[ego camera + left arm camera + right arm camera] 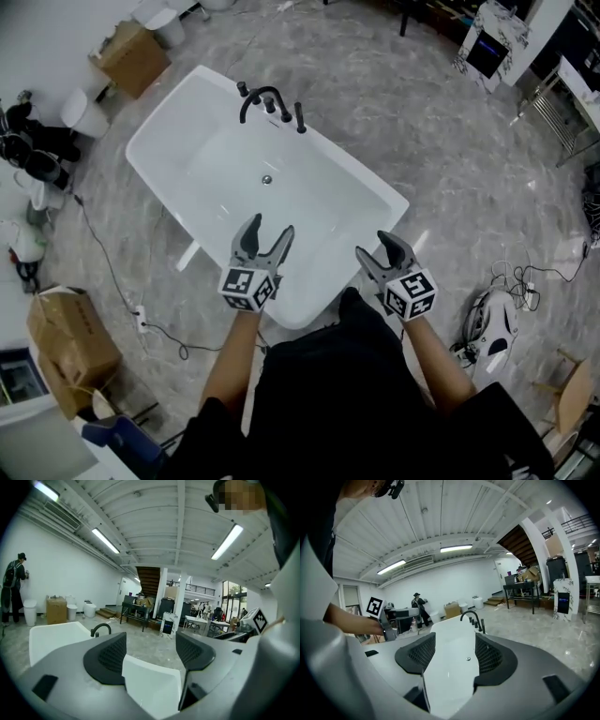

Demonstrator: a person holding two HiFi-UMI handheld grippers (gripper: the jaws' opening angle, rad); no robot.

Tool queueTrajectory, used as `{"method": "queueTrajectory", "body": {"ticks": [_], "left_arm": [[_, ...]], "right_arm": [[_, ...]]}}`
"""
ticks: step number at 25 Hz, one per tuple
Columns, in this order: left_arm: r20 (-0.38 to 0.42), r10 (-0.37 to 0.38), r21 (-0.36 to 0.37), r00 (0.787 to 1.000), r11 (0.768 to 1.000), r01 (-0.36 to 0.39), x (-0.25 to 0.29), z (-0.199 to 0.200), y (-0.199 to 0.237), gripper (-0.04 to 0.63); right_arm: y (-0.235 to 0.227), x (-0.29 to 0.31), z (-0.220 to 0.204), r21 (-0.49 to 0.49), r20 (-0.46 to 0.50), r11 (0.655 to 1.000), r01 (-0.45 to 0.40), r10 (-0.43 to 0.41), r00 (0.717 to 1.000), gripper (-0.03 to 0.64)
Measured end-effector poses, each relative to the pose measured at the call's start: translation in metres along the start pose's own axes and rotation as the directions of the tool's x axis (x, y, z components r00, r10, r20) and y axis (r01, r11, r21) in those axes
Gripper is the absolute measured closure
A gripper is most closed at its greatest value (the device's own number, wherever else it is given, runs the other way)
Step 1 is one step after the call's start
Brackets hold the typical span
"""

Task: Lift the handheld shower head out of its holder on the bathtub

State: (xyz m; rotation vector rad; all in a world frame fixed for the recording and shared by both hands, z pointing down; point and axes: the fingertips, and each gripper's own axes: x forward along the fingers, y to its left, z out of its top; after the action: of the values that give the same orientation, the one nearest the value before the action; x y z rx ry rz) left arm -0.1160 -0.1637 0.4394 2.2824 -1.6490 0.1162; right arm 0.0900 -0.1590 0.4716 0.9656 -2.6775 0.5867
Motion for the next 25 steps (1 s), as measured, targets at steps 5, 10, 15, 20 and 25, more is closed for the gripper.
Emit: {"method": "queueTrajectory", "body": {"ticks": [5, 10, 15, 20, 25], "left_arm": [[-0.008, 0.064, -0.056, 0.998, 0.996, -0.065, 0.055, 0.006, 0.018, 0.290], [0.016, 0.117, -0.142, 0.993, 0.983, -0.114, 0.118, 0.006, 0.025, 0.290], [-0.033, 0.125, -0.098, 0.992, 0.987, -0.128, 0.172, -0.008, 0.030, 0.290], [-0.045, 0.140, -0.069, 0.989, 0.987, -0.143, 0.207, -0.011, 0.056, 0.290], [-0.053, 0.138, -0.043, 0.989, 0.989, -0.140, 0.241, -0.026, 0.067, 0.290]], "right_arm": [[-0.029, 0.030, 0.006, 0.009, -0.040, 0.997, -0.072, 0.072, 0.997, 0.383], [-0.072, 0.057, 0.011, 0.045, -0.042, 0.994, -0.099, 0.101, 0.994, 0.383], [-0.113, 0.082, 0.014, 0.075, -0.053, 0.992, -0.105, 0.109, 0.993, 0.383], [-0.125, 0.119, 0.016, 0.026, -0.095, 0.987, -0.159, 0.160, 0.983, 0.383], [-0.132, 0.143, -0.001, -0.060, -0.154, 0.976, -0.208, 0.197, 0.968, 0.383]]}}
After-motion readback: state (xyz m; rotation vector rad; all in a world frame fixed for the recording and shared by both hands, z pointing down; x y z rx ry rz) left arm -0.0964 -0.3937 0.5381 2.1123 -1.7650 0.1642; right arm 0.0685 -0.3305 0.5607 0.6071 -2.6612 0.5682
